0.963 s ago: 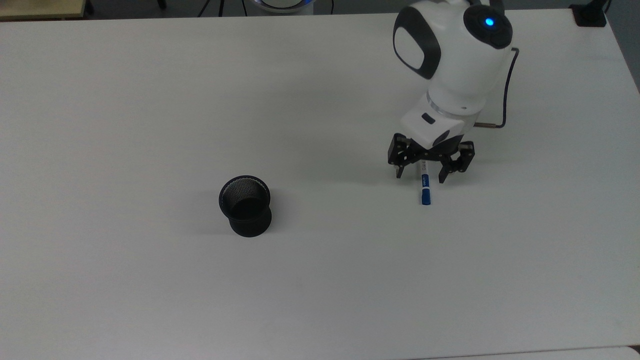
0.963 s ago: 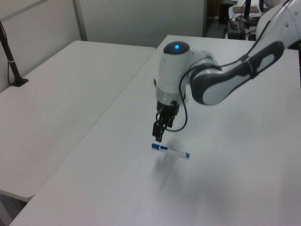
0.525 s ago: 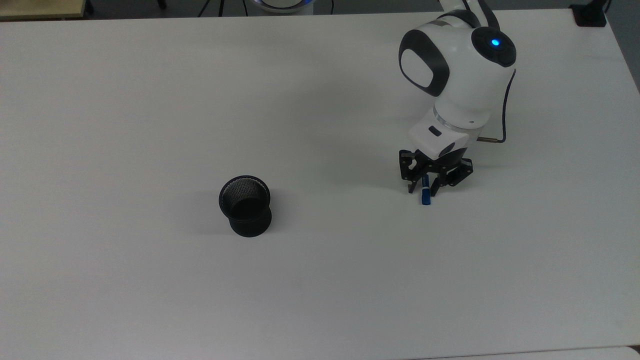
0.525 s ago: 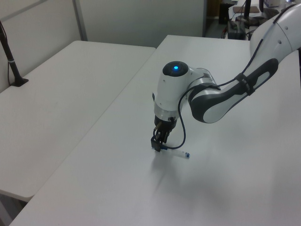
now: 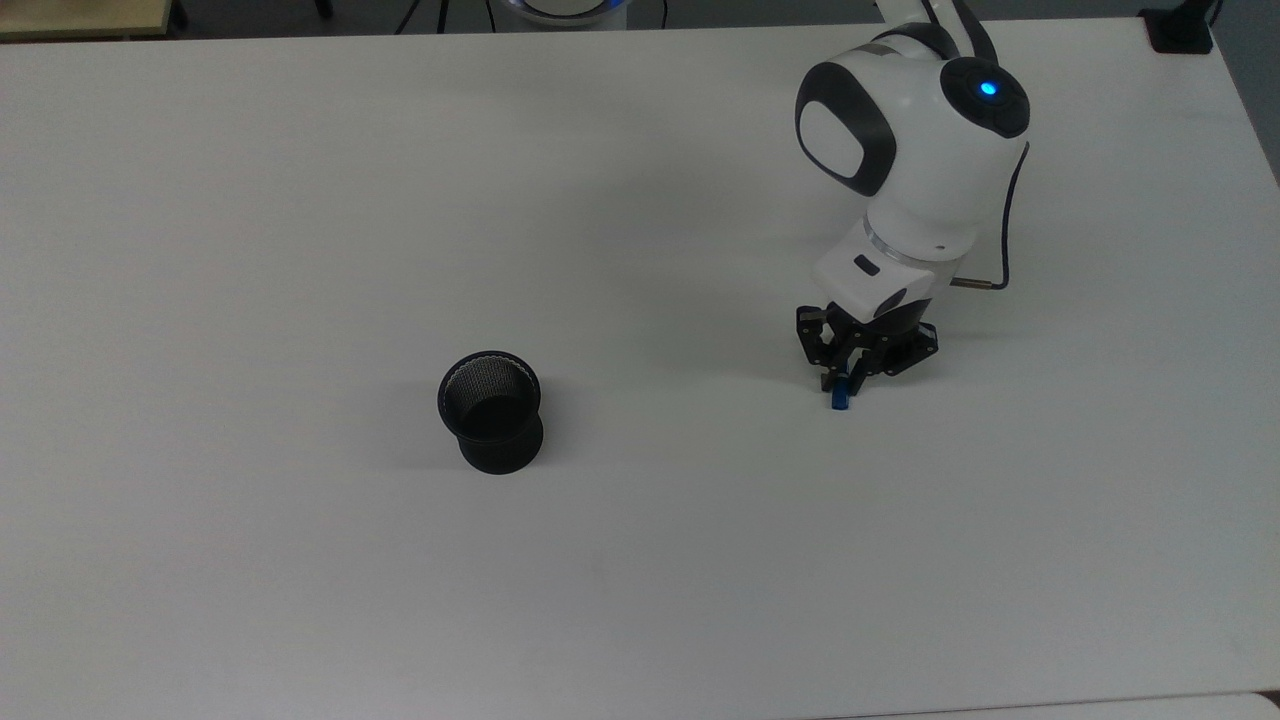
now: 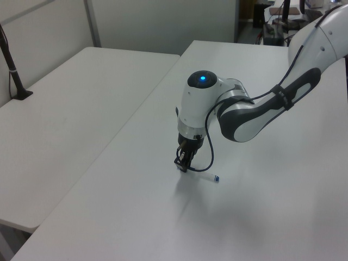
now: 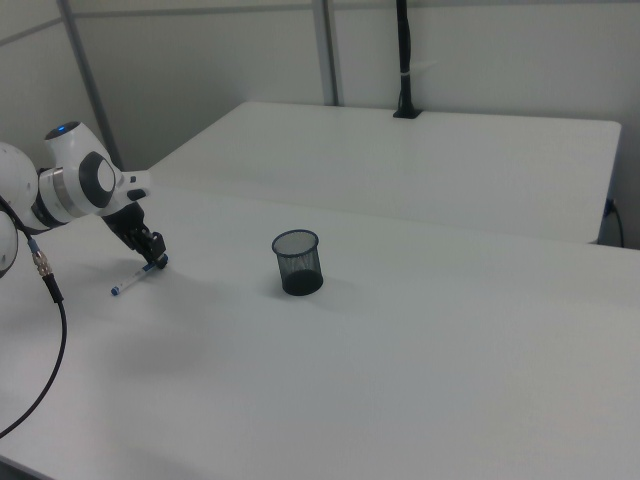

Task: Insert the marker
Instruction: 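Lower the gripper and close it around the marker, then lift the marker and carry it above the black mesh cup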

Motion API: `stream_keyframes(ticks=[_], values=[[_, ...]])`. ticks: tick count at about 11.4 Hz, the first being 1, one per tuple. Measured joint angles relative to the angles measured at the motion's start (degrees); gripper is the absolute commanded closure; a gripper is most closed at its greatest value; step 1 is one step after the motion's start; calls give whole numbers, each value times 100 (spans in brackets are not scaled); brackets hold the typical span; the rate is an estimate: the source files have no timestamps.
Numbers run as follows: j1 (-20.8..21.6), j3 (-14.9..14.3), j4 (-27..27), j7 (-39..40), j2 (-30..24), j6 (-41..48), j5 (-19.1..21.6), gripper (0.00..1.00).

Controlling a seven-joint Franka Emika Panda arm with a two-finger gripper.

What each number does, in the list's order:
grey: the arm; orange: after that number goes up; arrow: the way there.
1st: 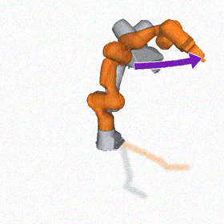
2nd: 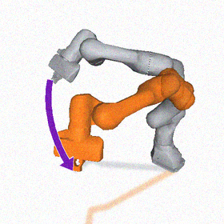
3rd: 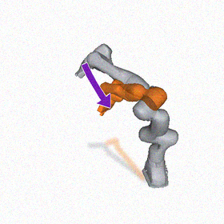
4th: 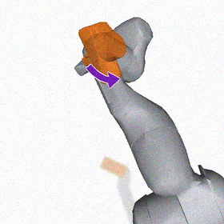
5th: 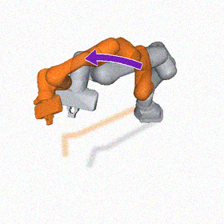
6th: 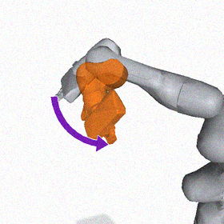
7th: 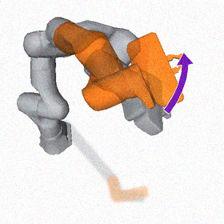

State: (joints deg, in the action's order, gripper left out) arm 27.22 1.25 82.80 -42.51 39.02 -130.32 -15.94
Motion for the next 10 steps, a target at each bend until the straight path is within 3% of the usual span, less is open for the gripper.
stream_keyframes(ticks=[1, 2, 5, 10], values=[[-7, -5, 0, 0, 4, 0, -1, 74], [-8, -5, 0, 0, 9, 0, -2, 87], [-7, -6, -16, 0, 7, -2, -5, 92], [-106, -54, -81, 0, -12, -2, -6, 92]])
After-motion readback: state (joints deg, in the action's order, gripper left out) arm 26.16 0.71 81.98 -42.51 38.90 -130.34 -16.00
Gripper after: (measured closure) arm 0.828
